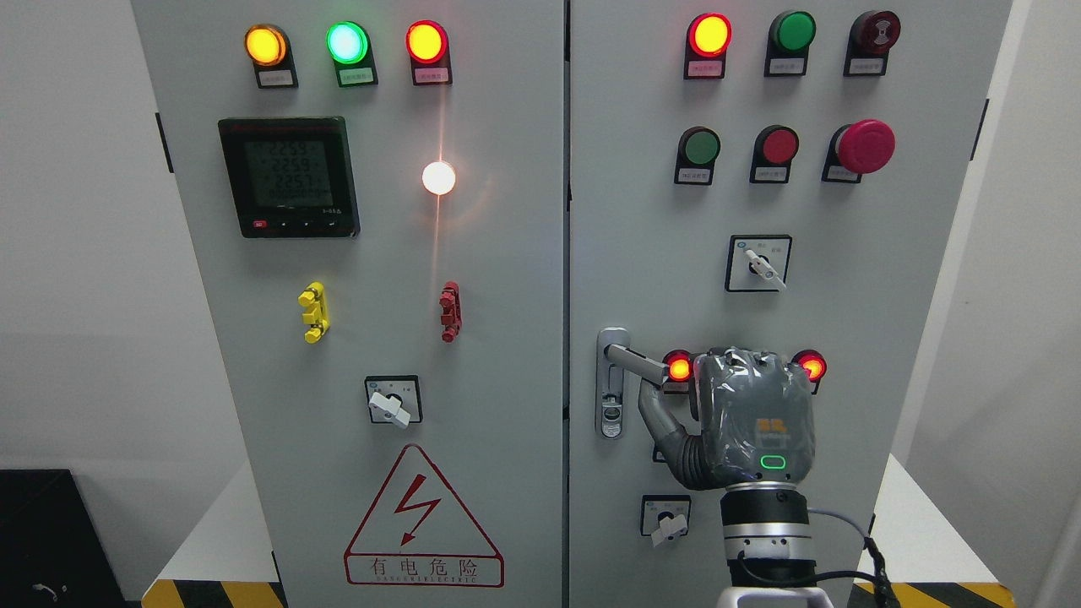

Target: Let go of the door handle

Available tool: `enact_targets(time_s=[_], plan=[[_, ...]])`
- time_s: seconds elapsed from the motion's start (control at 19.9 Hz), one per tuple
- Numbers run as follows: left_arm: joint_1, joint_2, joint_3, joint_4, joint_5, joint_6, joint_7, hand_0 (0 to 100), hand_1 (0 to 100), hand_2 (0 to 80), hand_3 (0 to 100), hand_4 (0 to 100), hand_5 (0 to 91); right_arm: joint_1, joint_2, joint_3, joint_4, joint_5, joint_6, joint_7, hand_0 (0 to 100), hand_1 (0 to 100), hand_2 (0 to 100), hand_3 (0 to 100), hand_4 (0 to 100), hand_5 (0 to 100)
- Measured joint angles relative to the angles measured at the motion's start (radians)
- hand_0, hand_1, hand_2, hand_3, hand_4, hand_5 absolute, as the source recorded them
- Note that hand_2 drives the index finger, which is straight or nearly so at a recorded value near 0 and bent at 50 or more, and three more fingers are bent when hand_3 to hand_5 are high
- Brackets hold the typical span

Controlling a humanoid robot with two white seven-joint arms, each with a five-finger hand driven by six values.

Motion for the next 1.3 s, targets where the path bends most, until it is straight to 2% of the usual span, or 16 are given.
enact_targets(time_s=[1.3], plan=[[0.0, 0.0, 0.0, 0.0, 0.0, 0.0, 0.0, 12, 56, 0.0, 0, 0, 0.0, -0.005, 0.0, -0.003, -0.006, 0.0, -0.003, 0.003, 51, 34, 100, 100, 100, 100]])
